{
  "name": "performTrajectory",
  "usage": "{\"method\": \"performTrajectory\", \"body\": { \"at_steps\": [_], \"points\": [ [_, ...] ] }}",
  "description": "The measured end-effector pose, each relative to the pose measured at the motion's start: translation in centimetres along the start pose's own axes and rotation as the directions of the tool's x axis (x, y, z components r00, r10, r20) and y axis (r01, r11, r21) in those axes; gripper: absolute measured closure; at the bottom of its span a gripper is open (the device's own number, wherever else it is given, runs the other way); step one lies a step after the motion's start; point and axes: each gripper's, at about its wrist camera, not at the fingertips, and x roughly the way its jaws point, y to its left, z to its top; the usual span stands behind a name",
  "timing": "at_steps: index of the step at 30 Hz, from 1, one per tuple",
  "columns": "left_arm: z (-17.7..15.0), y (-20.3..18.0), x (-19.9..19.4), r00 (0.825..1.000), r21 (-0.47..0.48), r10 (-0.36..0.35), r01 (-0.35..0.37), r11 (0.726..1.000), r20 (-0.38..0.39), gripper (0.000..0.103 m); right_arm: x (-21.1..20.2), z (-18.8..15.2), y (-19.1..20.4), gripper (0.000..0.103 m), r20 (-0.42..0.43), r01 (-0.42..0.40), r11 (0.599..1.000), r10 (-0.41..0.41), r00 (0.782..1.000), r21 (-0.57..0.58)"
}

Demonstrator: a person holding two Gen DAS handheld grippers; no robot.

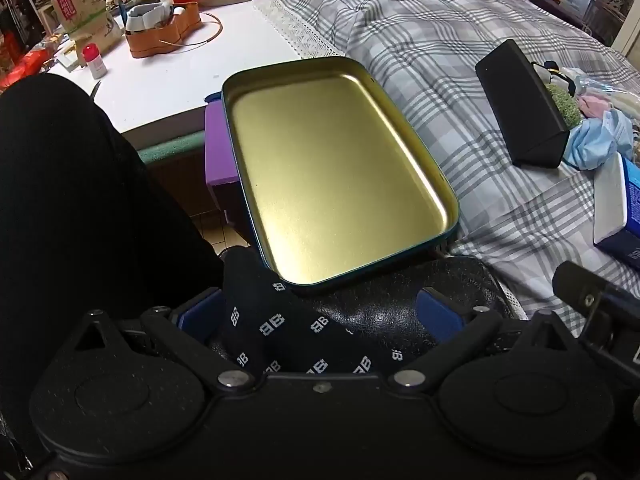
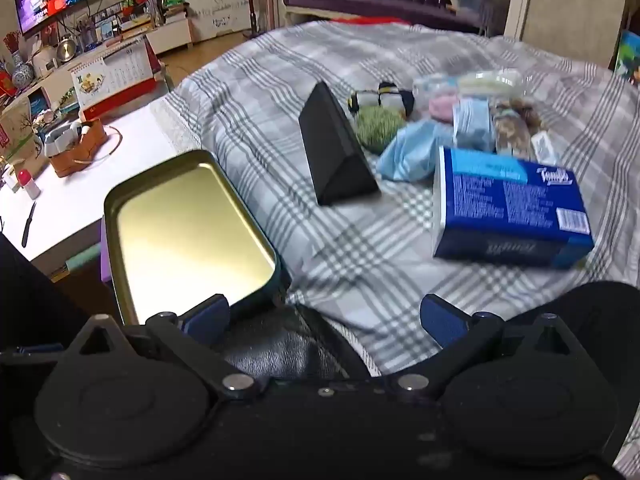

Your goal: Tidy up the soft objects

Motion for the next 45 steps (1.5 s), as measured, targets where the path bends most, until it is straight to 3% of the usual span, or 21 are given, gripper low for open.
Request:
{"method": "performTrajectory", "body": {
  "at_steps": [5, 7, 9, 14, 45],
  "points": [
    [-0.5, -0.4, 0.1, 1.000, 0.022, 0.027, -0.027, 0.999, 0.006, 0.005, -0.4, 0.1, 0.4, 0.001, 0.031, 0.016, 1.000, -0.016, 0.999, -0.005],
    [-0.4, -0.1, 0.2, 1.000, 0.016, 0.018, -0.018, 1.000, 0.005, 0.005, -0.7, -1.6, 1.3, 0.001, 0.041, 0.038, 0.999, -0.038, 0.998, -0.012],
    [-0.3, -0.1, 0.0, 0.999, 0.018, 0.032, -0.032, 0.999, 0.009, 0.005, 0.8, -1.1, 0.0, 0.001, -0.006, 0.008, 1.000, -0.008, 1.000, 0.017],
    [-0.1, -0.2, -0.2, 0.999, 0.009, 0.043, -0.043, 0.999, 0.017, 0.005, 1.2, -0.5, -1.0, 0.001, -0.029, 0.012, 0.999, -0.011, 1.000, 0.039],
    [-0.2, -0.3, -0.4, 0.999, 0.009, 0.036, -0.036, 0.999, 0.024, 0.004, 1.0, -0.7, -1.1, 0.001, -0.023, 0.028, 0.999, -0.027, 0.999, 0.037]
  ]
}}
